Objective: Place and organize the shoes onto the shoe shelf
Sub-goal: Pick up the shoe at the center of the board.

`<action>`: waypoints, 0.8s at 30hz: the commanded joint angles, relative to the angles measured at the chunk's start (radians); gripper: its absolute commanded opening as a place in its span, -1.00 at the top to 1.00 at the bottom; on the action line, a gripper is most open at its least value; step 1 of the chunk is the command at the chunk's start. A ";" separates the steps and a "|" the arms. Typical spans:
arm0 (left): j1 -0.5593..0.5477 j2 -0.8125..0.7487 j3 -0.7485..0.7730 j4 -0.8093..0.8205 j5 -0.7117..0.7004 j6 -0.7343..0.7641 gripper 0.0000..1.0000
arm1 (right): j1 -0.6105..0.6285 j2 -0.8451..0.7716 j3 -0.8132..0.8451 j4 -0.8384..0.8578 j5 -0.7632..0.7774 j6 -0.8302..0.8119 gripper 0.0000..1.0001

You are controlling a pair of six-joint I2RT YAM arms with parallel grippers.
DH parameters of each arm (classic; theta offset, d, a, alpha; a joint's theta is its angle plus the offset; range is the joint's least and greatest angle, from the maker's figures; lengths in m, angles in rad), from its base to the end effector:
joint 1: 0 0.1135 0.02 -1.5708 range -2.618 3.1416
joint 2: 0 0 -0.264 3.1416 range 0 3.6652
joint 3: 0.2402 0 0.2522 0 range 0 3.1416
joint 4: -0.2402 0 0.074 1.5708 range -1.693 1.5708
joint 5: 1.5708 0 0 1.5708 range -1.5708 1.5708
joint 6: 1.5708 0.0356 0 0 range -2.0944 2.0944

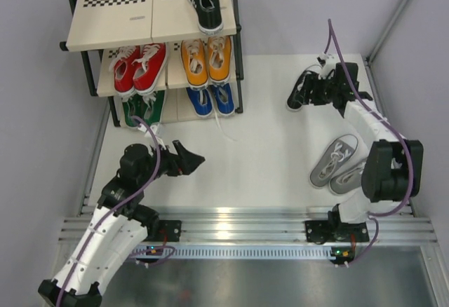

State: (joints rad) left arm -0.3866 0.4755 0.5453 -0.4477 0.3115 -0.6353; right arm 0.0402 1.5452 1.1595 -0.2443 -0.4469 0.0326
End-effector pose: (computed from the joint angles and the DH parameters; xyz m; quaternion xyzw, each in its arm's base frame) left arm 0.1123 -0.0575 0.2715 -0.0149 0.8218 -0.3833 0.4213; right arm 0.3476 0.0294 0.2783 -0.1037 0.8688 0.2135 0.4345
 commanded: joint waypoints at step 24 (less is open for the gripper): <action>0.002 -0.103 -0.088 0.086 0.029 -0.052 -0.87 | -0.016 0.489 0.399 0.023 0.353 0.349 0.17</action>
State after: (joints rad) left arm -0.3866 0.3813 0.4633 -0.4171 0.3252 -0.6819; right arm 0.0360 1.9949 1.4784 -0.2329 -0.0875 0.3611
